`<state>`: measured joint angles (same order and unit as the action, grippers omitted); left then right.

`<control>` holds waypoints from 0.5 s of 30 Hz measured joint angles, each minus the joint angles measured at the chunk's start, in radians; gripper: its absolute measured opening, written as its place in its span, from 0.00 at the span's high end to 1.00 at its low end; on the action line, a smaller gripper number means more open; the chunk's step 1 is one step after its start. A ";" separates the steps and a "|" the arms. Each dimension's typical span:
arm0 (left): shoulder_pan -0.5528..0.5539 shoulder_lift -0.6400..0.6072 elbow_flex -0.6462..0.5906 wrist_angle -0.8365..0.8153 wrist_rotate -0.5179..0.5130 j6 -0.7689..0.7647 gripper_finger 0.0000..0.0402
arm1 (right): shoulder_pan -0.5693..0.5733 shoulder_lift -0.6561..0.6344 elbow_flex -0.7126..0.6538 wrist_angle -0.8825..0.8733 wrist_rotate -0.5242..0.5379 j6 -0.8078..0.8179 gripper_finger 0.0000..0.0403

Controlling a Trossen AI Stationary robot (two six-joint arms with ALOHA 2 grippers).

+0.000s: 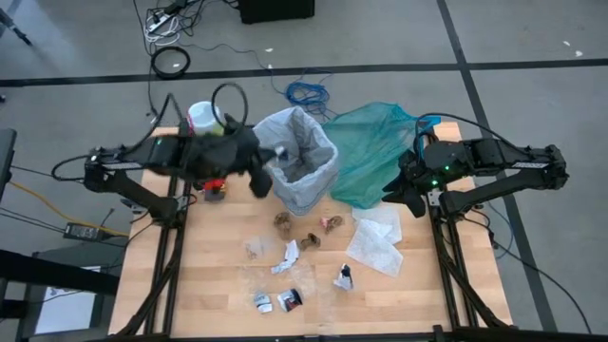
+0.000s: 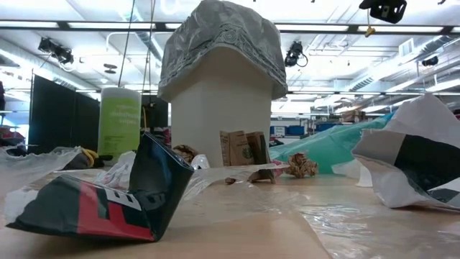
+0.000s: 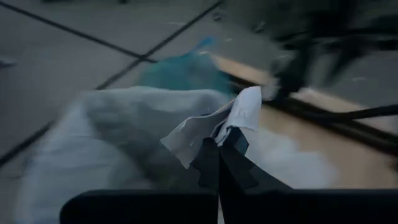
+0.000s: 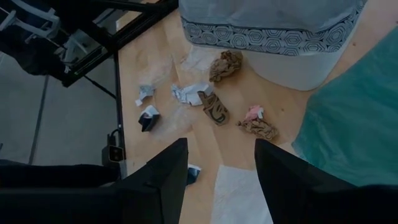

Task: Place trash/remove bag and relplace
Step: Put the dark blue paper into the trash bin

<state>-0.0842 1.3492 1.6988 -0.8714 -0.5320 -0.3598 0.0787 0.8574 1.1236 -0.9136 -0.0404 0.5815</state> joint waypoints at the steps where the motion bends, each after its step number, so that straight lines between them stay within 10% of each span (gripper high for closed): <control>1: 0.033 0.001 -0.001 -0.011 0.008 0.022 1.00 | 0.000 0.000 0.000 0.000 0.000 -0.004 0.56; 15: 0.255 0.121 -0.001 -0.012 0.339 0.203 0.75 | 0.000 0.000 0.000 0.038 0.020 -0.017 0.57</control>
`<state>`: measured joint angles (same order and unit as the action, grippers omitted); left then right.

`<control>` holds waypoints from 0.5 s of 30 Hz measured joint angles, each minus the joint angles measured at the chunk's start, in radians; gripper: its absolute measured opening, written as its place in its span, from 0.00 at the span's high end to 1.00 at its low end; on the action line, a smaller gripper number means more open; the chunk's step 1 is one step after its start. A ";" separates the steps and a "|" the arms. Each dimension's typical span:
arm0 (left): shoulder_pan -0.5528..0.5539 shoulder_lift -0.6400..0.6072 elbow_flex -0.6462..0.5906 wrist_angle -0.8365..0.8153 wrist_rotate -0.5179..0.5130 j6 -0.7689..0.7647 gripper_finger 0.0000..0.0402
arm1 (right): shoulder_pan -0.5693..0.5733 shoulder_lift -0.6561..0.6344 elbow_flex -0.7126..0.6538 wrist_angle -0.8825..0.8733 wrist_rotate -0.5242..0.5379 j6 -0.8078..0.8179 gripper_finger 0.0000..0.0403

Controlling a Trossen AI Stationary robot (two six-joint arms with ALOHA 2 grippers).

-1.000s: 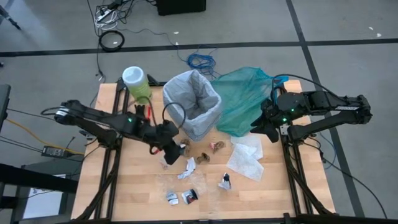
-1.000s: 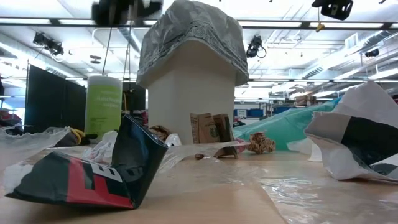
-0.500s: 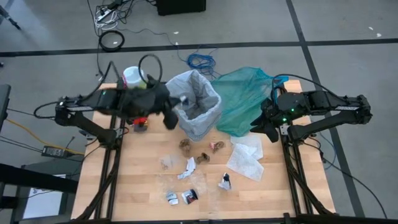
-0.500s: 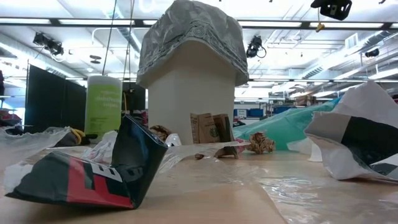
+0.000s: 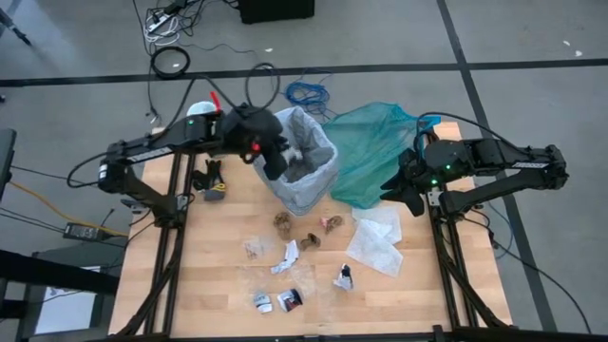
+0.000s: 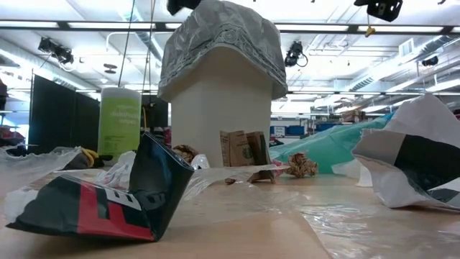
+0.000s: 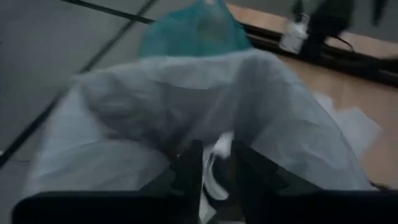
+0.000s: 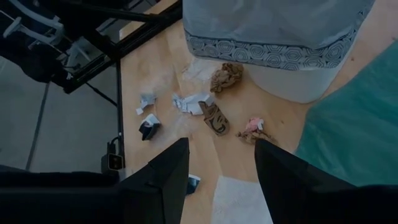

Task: Place trash/remove bag and relplace
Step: Put the dark blue paper into the trash bin, then put the transparent plastic into the trash bin

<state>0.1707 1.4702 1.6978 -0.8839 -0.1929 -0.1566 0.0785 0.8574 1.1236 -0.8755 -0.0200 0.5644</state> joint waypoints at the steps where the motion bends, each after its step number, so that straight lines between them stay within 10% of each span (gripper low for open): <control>1: 0.000 0.003 0.000 0.002 0.030 0.005 0.73 | 0.000 0.000 0.000 0.001 0.000 0.000 0.57; 8: -0.011 -0.016 0.049 -0.176 0.244 -0.087 0.65 | 0.000 0.000 0.000 0.000 -0.001 -0.001 0.57; 15: -0.212 -0.093 0.042 -0.417 0.144 -0.151 0.66 | 0.000 0.000 0.000 0.007 0.000 -0.021 0.57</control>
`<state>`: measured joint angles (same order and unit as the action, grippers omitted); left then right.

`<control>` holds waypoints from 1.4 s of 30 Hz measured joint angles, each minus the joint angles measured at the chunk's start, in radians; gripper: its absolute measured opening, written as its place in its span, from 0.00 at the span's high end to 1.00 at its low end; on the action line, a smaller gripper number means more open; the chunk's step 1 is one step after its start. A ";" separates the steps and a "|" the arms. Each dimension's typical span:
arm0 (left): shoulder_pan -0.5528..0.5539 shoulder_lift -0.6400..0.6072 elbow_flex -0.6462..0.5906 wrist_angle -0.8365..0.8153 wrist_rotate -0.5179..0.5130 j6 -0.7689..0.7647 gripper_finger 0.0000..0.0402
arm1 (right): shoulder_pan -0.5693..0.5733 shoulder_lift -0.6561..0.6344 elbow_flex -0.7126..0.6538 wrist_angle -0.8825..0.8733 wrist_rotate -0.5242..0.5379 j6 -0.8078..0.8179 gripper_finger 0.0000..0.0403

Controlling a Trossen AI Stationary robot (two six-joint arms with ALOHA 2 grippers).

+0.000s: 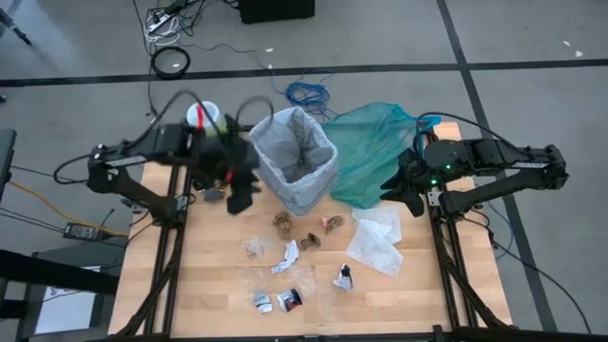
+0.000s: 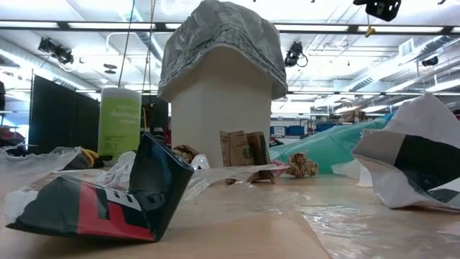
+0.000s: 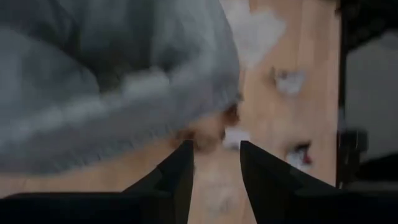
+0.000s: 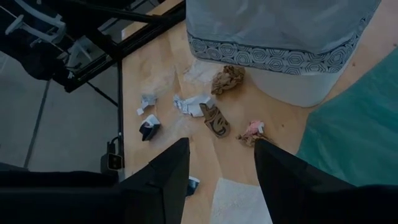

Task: Place trash/remove bag and relplace
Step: Put the transparent plastic into the trash bin

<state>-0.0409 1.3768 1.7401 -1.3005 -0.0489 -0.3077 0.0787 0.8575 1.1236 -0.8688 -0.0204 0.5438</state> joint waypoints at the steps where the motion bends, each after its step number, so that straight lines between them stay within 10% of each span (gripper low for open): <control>1: -0.038 -0.012 -0.029 -0.006 -0.040 -0.025 0.66 | 0.000 0.000 0.000 0.000 0.000 0.001 0.57; 17: -0.421 -0.089 -0.716 0.495 -0.261 -0.447 0.66 | 0.000 0.000 0.000 0.000 0.005 -0.005 0.57; 42: -0.530 -0.093 -1.131 0.832 -0.402 -0.723 0.66 | 0.000 0.052 0.000 0.007 -0.018 0.040 0.57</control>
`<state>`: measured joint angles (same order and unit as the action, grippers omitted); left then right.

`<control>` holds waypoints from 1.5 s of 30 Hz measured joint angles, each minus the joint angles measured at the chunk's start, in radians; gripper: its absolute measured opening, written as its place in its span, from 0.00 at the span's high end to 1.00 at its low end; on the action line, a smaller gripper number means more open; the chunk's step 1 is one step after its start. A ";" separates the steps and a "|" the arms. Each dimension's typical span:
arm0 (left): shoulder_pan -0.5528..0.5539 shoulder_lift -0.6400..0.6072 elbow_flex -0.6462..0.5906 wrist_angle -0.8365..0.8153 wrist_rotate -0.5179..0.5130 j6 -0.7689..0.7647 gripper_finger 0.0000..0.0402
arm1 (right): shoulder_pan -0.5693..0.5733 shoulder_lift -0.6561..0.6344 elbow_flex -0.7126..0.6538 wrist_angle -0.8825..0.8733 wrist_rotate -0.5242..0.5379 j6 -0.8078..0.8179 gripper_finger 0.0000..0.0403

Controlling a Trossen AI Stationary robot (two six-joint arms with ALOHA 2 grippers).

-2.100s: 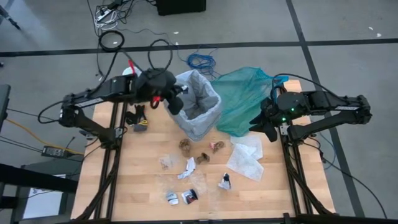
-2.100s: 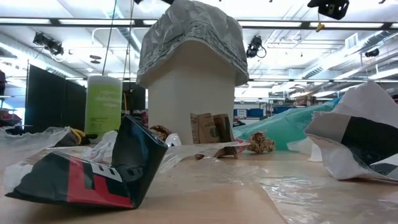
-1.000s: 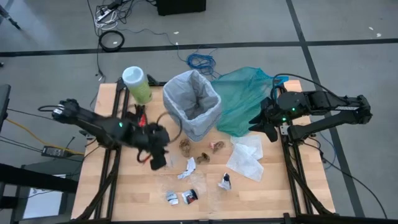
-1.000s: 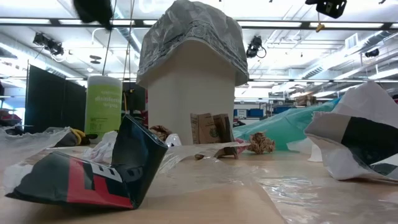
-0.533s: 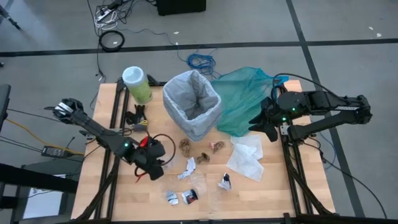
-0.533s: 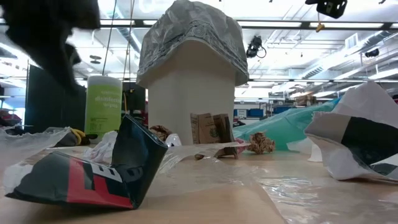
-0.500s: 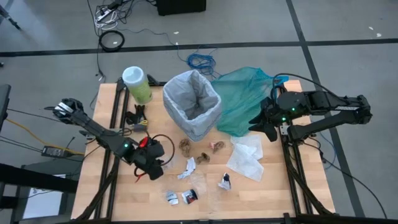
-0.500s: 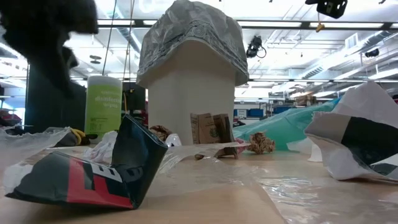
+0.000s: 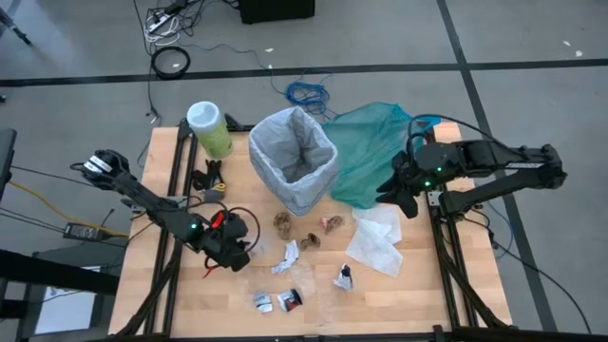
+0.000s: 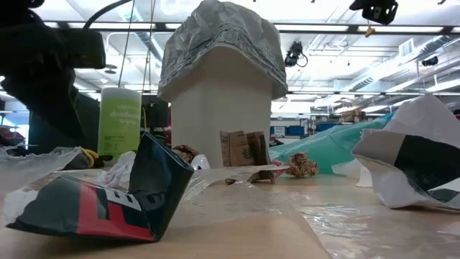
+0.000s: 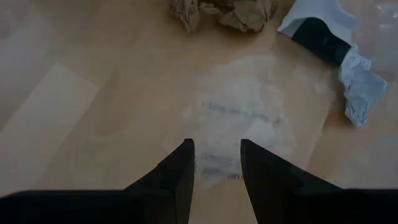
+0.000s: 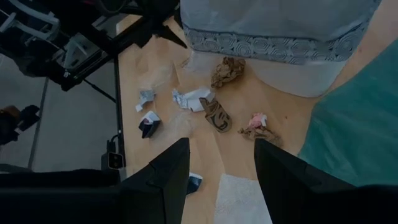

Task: Place trash/remove bag and relplace
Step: Put the transparent plastic into the trash bin

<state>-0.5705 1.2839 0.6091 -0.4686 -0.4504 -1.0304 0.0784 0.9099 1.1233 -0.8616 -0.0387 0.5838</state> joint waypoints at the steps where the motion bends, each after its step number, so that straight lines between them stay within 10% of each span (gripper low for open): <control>1: 0.000 0.000 -0.009 0.017 -0.002 -0.002 0.66 | 0.000 0.004 0.000 0.000 -0.004 0.000 0.57; 25: 0.001 0.108 -0.180 0.343 -0.023 -0.017 0.72 | 0.000 0.039 0.000 0.022 -0.044 0.054 0.57; 32: 0.002 0.175 -0.163 0.380 0.005 -0.114 0.97 | 0.000 0.039 0.000 0.024 -0.041 0.054 0.57; 45: 0.001 0.105 0.062 0.218 0.130 -0.064 0.99 | 0.002 0.039 0.000 0.062 -0.040 0.051 0.57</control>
<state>-0.5697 1.3889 0.6710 -0.2510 -0.3200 -1.0944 0.0801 0.9489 1.1233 -0.7994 -0.0792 0.6352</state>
